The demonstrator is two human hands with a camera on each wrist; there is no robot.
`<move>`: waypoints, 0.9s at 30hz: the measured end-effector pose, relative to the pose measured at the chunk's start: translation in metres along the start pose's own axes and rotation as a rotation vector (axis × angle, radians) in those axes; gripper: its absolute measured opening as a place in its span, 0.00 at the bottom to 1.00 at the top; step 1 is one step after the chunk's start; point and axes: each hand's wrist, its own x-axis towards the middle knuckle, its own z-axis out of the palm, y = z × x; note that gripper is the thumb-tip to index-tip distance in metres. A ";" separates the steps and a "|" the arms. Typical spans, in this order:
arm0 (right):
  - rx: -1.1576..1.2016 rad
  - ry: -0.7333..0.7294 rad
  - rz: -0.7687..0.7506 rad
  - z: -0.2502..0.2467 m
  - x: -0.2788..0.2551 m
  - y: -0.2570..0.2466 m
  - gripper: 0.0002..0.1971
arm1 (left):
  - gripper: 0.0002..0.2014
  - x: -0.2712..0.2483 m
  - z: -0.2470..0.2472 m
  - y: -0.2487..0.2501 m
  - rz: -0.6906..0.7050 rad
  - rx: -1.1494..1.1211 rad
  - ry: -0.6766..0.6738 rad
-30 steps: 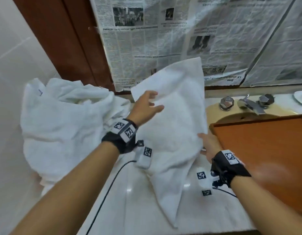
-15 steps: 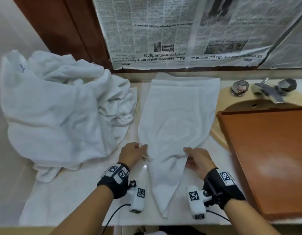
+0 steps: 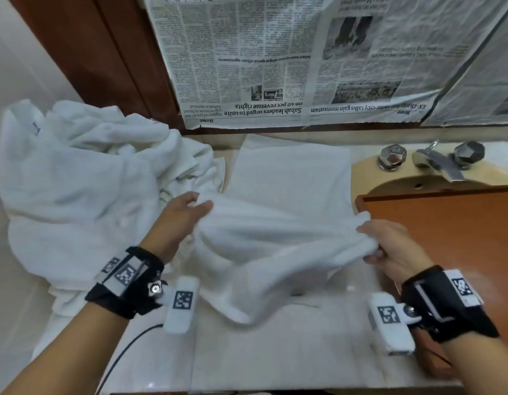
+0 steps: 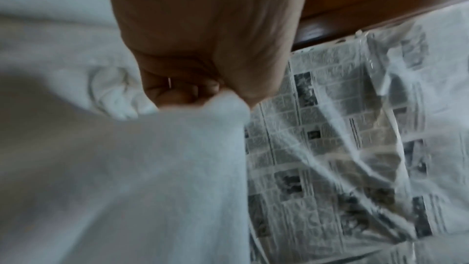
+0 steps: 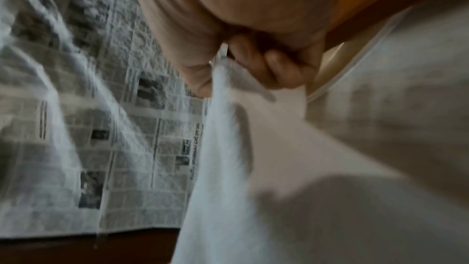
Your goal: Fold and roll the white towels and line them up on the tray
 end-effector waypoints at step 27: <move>-0.186 -0.172 -0.056 0.018 -0.062 0.086 0.07 | 0.24 -0.064 0.042 -0.127 -0.210 0.993 0.036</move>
